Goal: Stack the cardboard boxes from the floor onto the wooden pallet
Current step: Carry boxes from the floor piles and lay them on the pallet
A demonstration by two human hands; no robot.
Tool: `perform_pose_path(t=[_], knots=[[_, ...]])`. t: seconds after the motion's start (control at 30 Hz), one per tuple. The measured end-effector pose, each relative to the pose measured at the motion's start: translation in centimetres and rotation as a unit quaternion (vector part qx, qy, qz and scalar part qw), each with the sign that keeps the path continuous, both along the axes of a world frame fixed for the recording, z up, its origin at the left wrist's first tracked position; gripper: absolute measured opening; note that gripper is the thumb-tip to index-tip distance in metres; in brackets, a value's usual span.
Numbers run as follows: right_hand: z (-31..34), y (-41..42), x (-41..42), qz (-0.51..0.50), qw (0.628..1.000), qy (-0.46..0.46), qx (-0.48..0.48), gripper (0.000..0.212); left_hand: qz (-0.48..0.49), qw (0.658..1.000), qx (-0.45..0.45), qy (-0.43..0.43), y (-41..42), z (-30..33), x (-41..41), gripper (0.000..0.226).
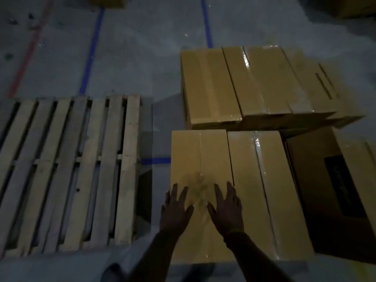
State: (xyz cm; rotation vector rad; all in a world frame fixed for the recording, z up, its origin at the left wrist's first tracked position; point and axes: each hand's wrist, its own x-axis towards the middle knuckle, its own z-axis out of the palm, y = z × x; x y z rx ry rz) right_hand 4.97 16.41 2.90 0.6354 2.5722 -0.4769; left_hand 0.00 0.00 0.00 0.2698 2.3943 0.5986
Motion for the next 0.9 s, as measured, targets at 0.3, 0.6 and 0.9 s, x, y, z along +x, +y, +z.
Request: perform_pose_path(t=[0.3, 0.6, 0.9], knots=[[-10.2, 4.1, 0.1, 0.045, 0.999, -0.001, 0.011, 0.072, 0.014, 0.994, -0.095, -0.059, 2.6, -9.5, -1.0, 0.093], [-13.8, 4.5, 1.2, -0.03, 0.997, 0.066, -0.021, 0.072, 0.027, 0.997, -0.066, -0.039, -1.0, -12.8, -0.7, 0.107], [-14.1, 2.0, 0.2, -0.136, 0.987, 0.052, -0.064, 0.091, 0.083, 0.994, 0.074, -0.02, -1.6, -12.3, -0.7, 0.101]])
